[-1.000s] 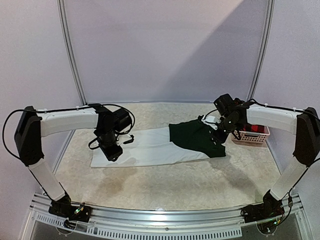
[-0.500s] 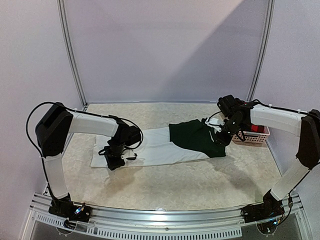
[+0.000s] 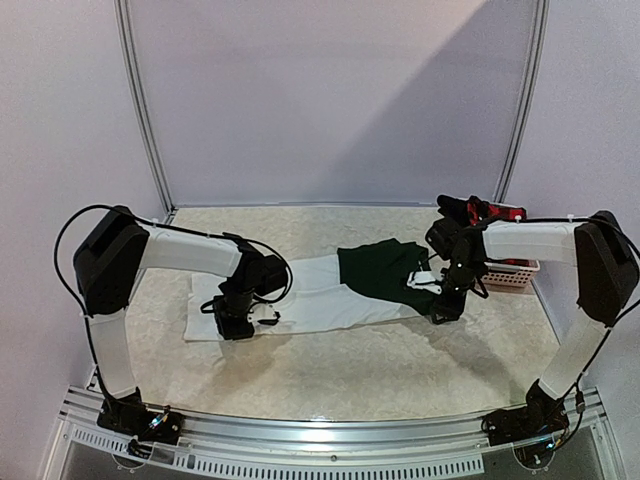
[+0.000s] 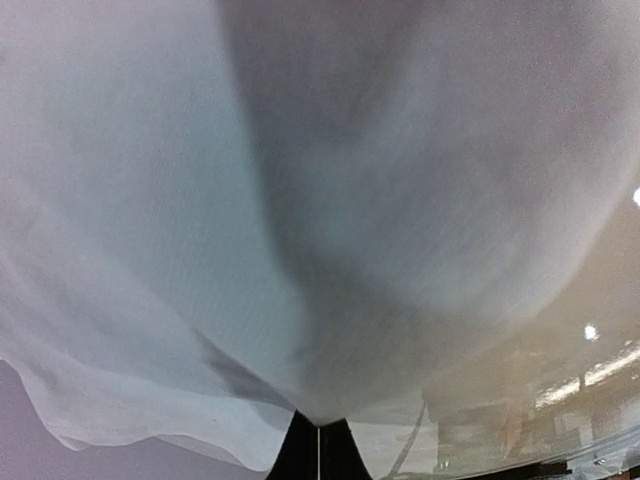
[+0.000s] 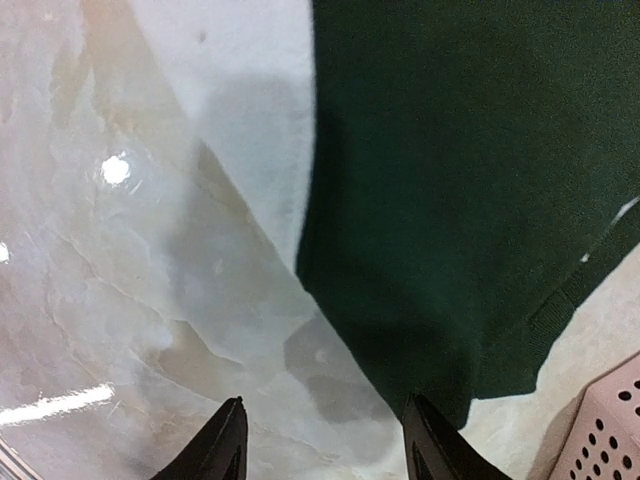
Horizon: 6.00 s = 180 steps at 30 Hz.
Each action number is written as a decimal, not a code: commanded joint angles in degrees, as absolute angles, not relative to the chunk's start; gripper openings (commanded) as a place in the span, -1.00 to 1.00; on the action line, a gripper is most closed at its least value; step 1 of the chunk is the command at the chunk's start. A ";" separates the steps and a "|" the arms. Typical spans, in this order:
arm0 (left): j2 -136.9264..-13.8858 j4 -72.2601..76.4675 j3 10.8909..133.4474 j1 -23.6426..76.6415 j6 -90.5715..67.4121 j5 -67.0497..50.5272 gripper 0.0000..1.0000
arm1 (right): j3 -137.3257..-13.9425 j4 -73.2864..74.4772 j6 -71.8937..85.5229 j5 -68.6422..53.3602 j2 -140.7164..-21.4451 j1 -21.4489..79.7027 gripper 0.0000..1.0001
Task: Fold and stack the mixed laundry pile
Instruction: Adjust the rectangle-folded T-shirt at the center of the board, then pick up the rectangle-folded T-shirt from the center of the board.
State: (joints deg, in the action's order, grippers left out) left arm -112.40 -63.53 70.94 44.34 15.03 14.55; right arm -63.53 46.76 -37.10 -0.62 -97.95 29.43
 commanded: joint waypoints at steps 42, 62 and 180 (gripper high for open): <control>-110.58 -65.90 88.34 61.88 -2.92 -3.89 -0.12 | -81.86 30.87 -41.75 11.67 -110.77 23.69 -0.02; -112.44 -56.27 71.27 64.92 -15.33 -0.20 -0.67 | -105.39 45.94 0.75 -20.68 -129.21 19.07 0.20; -89.70 -12.36 33.99 92.90 42.70 30.55 -0.80 | -39.34 20.13 -53.76 10.79 -87.25 81.91 -0.81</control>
State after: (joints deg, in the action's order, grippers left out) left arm -88.47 -9.87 33.98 91.83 43.09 32.42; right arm -38.89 16.88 -55.18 10.11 -86.04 81.65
